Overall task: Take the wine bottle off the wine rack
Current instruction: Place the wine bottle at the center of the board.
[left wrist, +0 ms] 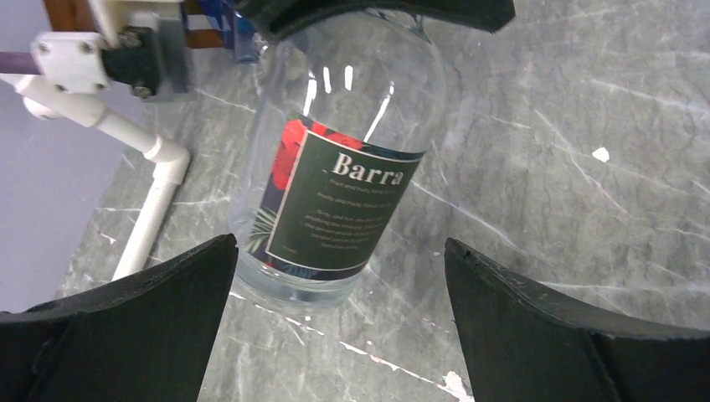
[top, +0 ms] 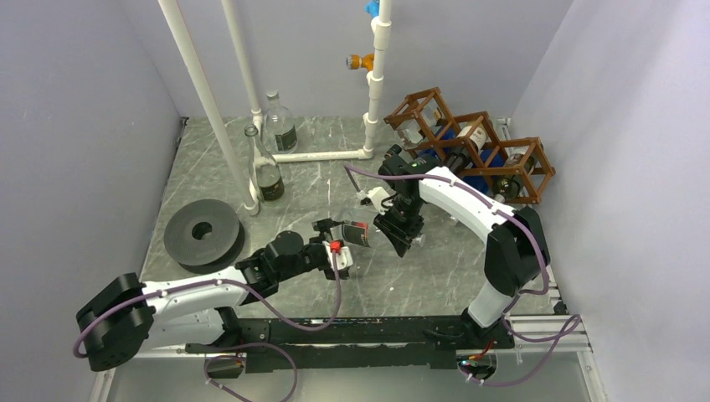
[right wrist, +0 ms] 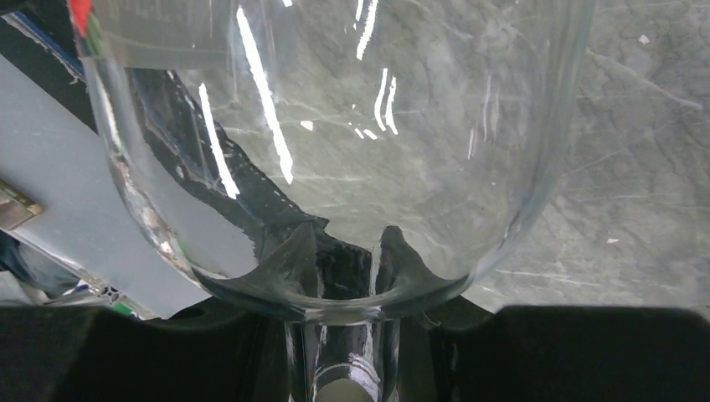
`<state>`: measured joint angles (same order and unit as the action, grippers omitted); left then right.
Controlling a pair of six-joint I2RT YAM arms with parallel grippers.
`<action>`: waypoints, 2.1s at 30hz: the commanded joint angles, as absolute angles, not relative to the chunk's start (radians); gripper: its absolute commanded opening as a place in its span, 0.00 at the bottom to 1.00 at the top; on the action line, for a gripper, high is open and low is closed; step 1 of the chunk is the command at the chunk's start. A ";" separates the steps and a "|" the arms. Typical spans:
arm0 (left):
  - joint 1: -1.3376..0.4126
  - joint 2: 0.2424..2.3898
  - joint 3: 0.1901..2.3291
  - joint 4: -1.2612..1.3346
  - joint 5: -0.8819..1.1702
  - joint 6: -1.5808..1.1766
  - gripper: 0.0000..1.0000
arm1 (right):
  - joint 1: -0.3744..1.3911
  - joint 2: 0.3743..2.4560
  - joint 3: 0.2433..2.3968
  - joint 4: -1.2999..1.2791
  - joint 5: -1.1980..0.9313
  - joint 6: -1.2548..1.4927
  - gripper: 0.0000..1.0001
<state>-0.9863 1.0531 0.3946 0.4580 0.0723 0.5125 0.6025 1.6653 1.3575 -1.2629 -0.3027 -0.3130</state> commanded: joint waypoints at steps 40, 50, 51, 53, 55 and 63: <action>-0.591 1.252 0.282 1.008 0.392 -0.478 0.96 | 0.648 1.684 1.471 -1.304 -0.155 -0.399 0.18; -0.565 1.400 0.286 1.107 0.456 -0.601 0.92 | 0.662 1.698 1.466 -1.304 -0.135 -0.396 0.26; -0.564 1.405 0.287 1.105 0.458 -0.603 0.91 | 0.664 1.698 1.465 -1.302 -0.133 -0.396 0.27; -0.561 1.410 0.291 1.100 0.459 -0.603 0.91 | 0.666 1.698 1.463 -1.302 -0.128 -0.395 0.30; -0.559 1.407 0.289 1.097 0.457 -0.599 0.91 | 0.667 1.698 1.463 -1.301 -0.124 -0.394 0.33; -0.555 1.405 0.292 1.077 0.460 -0.584 0.91 | 0.676 1.702 1.468 -1.300 -0.108 -0.396 0.41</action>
<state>-0.5598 1.4082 0.2646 1.0344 0.4335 -0.5797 0.6655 1.7302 1.4025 -1.3186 -0.1040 -0.3756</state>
